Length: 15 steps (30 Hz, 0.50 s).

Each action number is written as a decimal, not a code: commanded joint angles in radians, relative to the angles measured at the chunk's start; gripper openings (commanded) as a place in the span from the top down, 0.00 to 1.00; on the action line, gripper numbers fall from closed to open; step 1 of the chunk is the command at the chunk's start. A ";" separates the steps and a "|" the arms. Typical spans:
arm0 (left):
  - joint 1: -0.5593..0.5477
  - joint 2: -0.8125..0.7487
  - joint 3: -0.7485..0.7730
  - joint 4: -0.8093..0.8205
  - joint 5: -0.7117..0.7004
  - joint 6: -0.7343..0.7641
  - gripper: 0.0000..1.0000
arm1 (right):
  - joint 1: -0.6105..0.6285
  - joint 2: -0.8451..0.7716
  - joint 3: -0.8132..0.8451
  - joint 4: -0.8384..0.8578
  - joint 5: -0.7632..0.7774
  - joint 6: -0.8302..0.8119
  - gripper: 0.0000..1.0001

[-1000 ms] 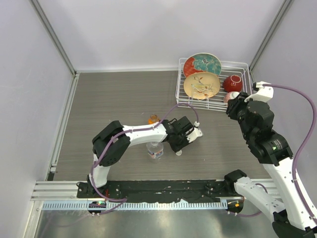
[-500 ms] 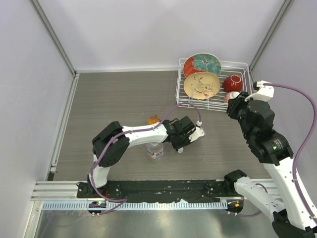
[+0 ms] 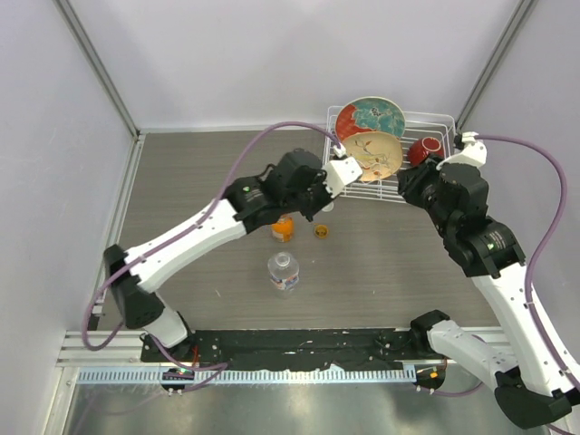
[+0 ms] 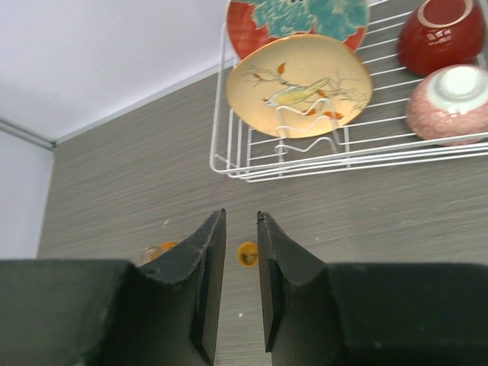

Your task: Screw on the bottle caps

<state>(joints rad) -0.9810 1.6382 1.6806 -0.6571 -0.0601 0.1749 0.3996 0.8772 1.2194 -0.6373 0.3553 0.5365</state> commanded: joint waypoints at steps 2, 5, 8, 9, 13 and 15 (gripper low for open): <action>0.013 -0.213 -0.129 0.113 -0.040 0.135 1.00 | 0.004 0.023 -0.006 0.131 -0.145 0.143 0.71; 0.016 -0.294 -0.247 0.296 -0.012 0.170 1.00 | 0.002 0.039 -0.055 0.218 -0.271 0.209 0.71; 0.016 -0.412 -0.465 0.568 0.035 0.202 1.00 | 0.004 0.062 -0.108 0.309 -0.390 0.269 0.70; 0.016 -0.449 -0.546 0.636 0.039 0.201 1.00 | 0.002 0.065 -0.127 0.336 -0.418 0.316 0.68; 0.012 -0.482 -0.654 0.853 0.034 0.218 1.00 | 0.001 0.069 -0.225 0.548 -0.582 0.448 0.57; 0.002 -0.483 -0.700 1.002 0.020 0.279 1.00 | 0.002 0.074 -0.287 0.631 -0.630 0.512 0.52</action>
<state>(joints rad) -0.9676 1.1843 1.0405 -0.0574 -0.0402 0.3603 0.3992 0.9531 1.0039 -0.2695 -0.0883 0.8745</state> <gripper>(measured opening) 0.010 0.439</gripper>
